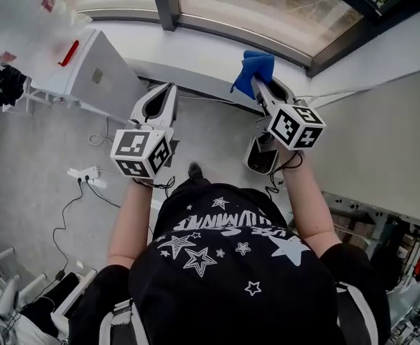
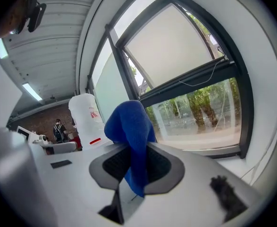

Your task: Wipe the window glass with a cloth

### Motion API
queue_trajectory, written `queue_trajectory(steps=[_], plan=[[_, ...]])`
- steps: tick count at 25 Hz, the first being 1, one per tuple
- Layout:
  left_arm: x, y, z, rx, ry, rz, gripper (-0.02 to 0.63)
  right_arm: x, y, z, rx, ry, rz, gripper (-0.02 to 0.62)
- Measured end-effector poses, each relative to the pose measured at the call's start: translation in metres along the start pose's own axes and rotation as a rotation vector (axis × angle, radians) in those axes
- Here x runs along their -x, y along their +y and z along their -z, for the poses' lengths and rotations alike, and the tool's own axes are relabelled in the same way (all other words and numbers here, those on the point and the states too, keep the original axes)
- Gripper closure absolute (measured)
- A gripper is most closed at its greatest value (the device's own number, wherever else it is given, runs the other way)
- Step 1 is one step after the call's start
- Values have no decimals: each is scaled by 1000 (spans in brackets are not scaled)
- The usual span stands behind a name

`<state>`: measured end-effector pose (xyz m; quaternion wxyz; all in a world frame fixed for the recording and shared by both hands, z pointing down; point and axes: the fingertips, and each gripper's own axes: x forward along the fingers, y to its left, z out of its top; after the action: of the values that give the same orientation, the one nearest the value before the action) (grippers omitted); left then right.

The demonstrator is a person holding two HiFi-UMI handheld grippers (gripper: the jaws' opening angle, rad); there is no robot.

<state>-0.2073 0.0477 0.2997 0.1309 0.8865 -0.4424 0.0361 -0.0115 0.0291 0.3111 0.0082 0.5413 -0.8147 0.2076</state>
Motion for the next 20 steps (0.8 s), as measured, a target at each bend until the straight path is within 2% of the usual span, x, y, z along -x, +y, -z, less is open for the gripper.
queue_trajectory(steps=[6,9,15,20], plan=[[-16,29,2,27,6,58,598,-30,9,-1,8,12,46,522],[-21,39,-1,45,0,63,597,-38,16,1,35,33,45,522],[-34,47,1,60,13,76,597,-46,6,-5,22,33,75,522],[-49,49,2,44,26,74,597,-67,-8,-7,21,40,61,522]])
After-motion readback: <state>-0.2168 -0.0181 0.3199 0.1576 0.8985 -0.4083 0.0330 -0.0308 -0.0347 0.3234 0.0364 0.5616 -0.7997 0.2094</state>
